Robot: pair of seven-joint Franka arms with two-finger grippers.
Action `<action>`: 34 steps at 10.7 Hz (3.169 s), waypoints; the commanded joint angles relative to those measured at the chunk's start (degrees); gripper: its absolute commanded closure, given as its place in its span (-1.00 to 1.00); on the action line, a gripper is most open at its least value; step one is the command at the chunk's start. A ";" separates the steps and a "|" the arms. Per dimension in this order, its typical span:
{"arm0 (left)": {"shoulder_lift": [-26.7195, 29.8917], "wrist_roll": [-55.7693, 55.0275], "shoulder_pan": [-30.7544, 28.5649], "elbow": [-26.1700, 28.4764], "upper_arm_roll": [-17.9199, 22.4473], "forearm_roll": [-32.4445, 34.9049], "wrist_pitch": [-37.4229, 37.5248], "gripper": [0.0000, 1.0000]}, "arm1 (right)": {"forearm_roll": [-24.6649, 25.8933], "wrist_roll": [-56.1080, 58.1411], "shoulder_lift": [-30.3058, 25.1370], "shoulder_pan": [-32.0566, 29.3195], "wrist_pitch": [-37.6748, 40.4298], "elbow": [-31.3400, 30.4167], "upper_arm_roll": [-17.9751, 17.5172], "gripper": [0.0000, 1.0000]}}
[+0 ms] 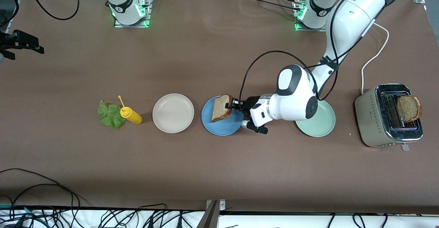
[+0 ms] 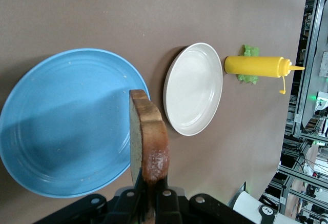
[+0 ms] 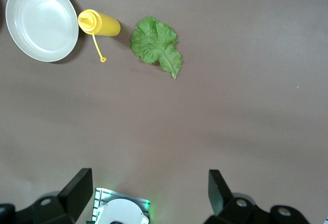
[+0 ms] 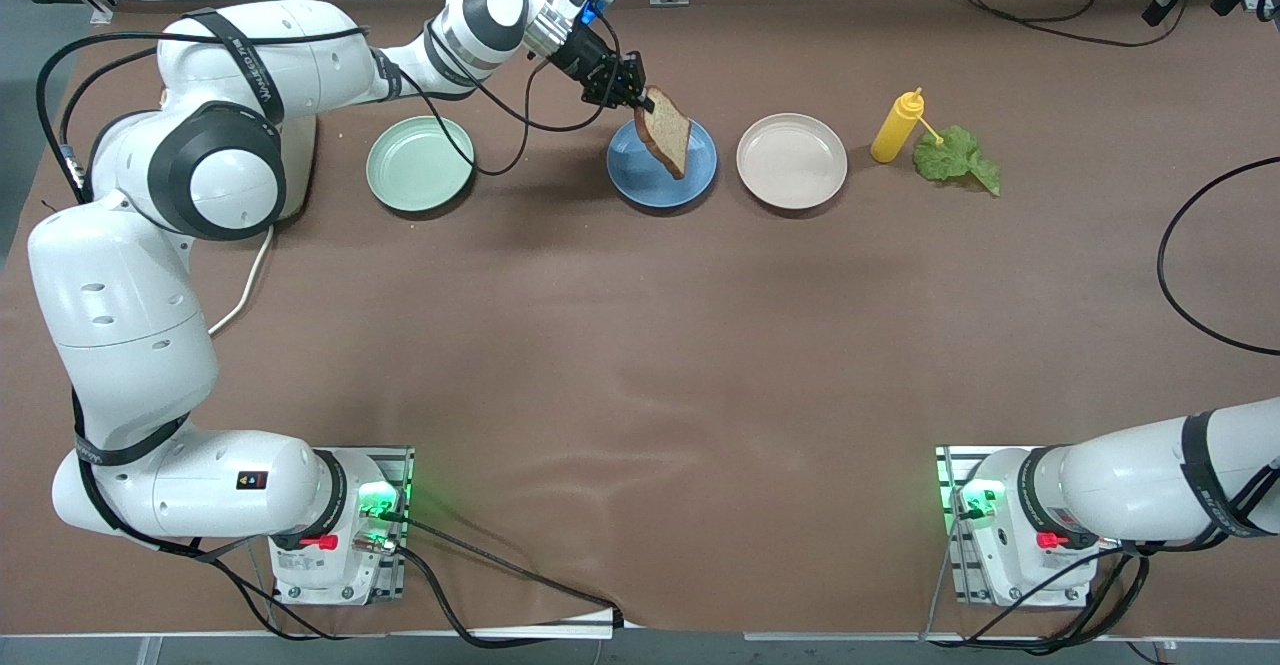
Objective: Make sandwich in blue plate with both arms
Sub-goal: 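Lower the bread onto the blue plate and open the left gripper, then withdraw the left gripper toward the toaster while the right gripper reaches out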
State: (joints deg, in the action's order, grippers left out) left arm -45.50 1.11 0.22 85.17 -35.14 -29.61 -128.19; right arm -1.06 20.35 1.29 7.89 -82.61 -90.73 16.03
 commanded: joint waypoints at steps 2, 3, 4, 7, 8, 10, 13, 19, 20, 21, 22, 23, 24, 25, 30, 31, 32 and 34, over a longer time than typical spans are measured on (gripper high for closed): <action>-3.62 1.70 0.83 -2.03 0.07 -2.12 0.48 1.00 | -1.22 -0.13 2.22 0.20 -0.36 0.82 0.05 -1.00; -4.32 2.49 0.92 -2.03 0.16 -1.86 0.48 1.00 | -1.22 -0.13 2.31 0.20 -0.45 0.82 -0.03 -1.00; -5.29 3.80 0.84 -1.94 0.42 -1.77 0.48 0.75 | -1.22 -0.13 2.31 0.37 -1.14 0.82 -0.03 -1.00; -5.30 16.33 -0.74 -1.94 2.79 -1.15 0.48 -1.00 | -1.31 -1.09 2.40 2.30 -1.24 0.82 -0.03 -1.00; -5.21 19.25 -2.23 -1.94 3.14 -1.06 0.57 -1.00 | -1.22 -2.93 2.75 3.44 -1.24 0.82 -0.03 -1.00; -5.12 24.53 -5.21 -1.85 3.76 -0.54 1.01 -1.00 | -0.87 -3.74 2.75 4.85 -1.24 0.91 -0.03 -1.00; -3.11 24.82 -8.73 -1.94 4.64 12.52 3.54 -1.00 | -1.13 -3.74 3.28 4.94 -2.29 0.91 -0.03 -1.00; 9.01 24.82 -18.76 -1.41 5.34 30.75 20.14 -1.00 | -1.49 -3.74 3.54 5.12 -2.82 0.82 0.05 -1.00; 10.77 24.91 -19.46 -1.41 6.30 30.75 22.26 -1.00 | -1.57 -3.82 3.54 5.12 -2.91 0.91 0.05 -1.00; 13.48 24.64 -20.42 -1.24 6.57 30.75 25.41 -1.00 | -1.57 -3.83 3.63 5.20 -2.91 0.91 0.05 -1.00; 15.86 24.21 -20.61 -1.24 6.92 30.75 27.88 -1.00 | -1.57 -3.83 3.63 5.12 -2.91 0.82 0.05 -1.00; 20.32 22.46 -19.39 0.42 9.02 30.93 28.60 -1.00 | -1.57 -3.83 3.80 4.94 -2.91 0.82 0.14 -1.00; 23.15 20.36 -18.51 1.22 9.73 32.58 29.39 -1.00 | -2.10 -3.74 4.15 4.59 -2.91 0.82 0.31 -1.00; 26.05 20.34 -17.37 1.49 11.48 34.08 30.27 -1.00 | -2.80 -3.48 4.76 4.50 -2.91 0.82 0.32 -1.00; 36.68 19.37 1.78 1.83 35.47 35.59 30.10 -1.00 | -5.09 -2.51 8.02 1.96 -4.75 0.82 0.58 -1.00; 39.06 17.02 3.89 2.01 38.10 34.28 30.19 -1.00 | -5.00 -2.42 8.63 1.95 -5.02 0.91 0.58 -1.00; 40.74 13.78 5.22 3.32 39.69 29.48 30.19 -1.00 | -5.09 -2.07 9.16 1.87 -5.19 0.91 0.58 -1.00; 43.54 12.87 6.54 7.79 39.80 28.11 30.36 -1.00 | -8.24 0.74 11.35 0.99 -5.37 1.69 1.37 -1.00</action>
State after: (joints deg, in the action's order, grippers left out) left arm -6.77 16.19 4.34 85.85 3.21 0.40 -97.11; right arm -6.08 18.20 10.29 10.06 -87.89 -90.73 16.61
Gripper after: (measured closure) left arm 0.000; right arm 0.000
